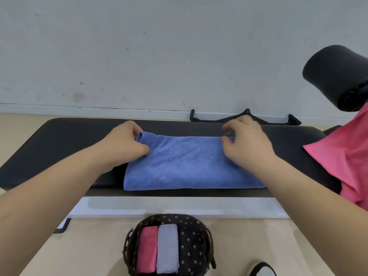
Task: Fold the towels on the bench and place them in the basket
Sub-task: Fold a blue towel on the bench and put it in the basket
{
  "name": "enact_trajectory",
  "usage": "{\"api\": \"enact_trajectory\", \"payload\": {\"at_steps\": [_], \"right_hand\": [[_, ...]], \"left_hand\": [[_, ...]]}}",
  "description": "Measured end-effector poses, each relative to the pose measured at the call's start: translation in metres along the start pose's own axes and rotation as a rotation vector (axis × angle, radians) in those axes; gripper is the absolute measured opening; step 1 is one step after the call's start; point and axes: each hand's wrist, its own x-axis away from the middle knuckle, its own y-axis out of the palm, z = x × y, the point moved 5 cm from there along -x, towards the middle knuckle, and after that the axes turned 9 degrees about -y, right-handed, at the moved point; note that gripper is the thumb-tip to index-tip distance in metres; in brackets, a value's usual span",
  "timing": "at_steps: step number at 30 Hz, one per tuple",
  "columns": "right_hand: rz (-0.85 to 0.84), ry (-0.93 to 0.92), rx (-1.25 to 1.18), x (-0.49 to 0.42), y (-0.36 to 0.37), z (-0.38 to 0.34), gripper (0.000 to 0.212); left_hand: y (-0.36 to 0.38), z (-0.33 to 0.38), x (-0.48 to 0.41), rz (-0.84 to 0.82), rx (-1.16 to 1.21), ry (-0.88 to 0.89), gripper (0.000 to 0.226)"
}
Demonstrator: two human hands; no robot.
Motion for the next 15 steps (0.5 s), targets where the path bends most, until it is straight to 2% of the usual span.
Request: {"api": "enact_trajectory", "payload": {"at_steps": [3,5,7,10,13,15], "right_hand": [[-0.277,-0.164,-0.153,0.014,0.012,-0.043,0.054],[-0.497,-0.204,-0.063,0.029,0.029,-0.057,0.067],[-0.653,-0.209,0.060,0.040,0.043,-0.059,0.070],[-0.698,-0.197,0.083,0.043,0.047,-0.060,0.073],[-0.660,-0.237,0.097,0.044,0.048,-0.071,0.079],[-0.620,-0.260,0.058,0.045,0.052,-0.086,0.073]], "left_hand": [[-0.008,-0.008,0.008,-0.046,0.056,-0.068,0.028],[-0.009,-0.013,0.014,-0.095,0.046,-0.120,0.016],[-0.010,-0.013,0.020,-0.111,0.088,-0.122,0.015],[-0.014,-0.011,0.025,-0.112,0.280,-0.119,0.021],[-0.021,-0.013,0.027,-0.096,0.458,-0.122,0.021],[-0.028,-0.013,0.029,-0.065,0.518,-0.113,0.019]]}}
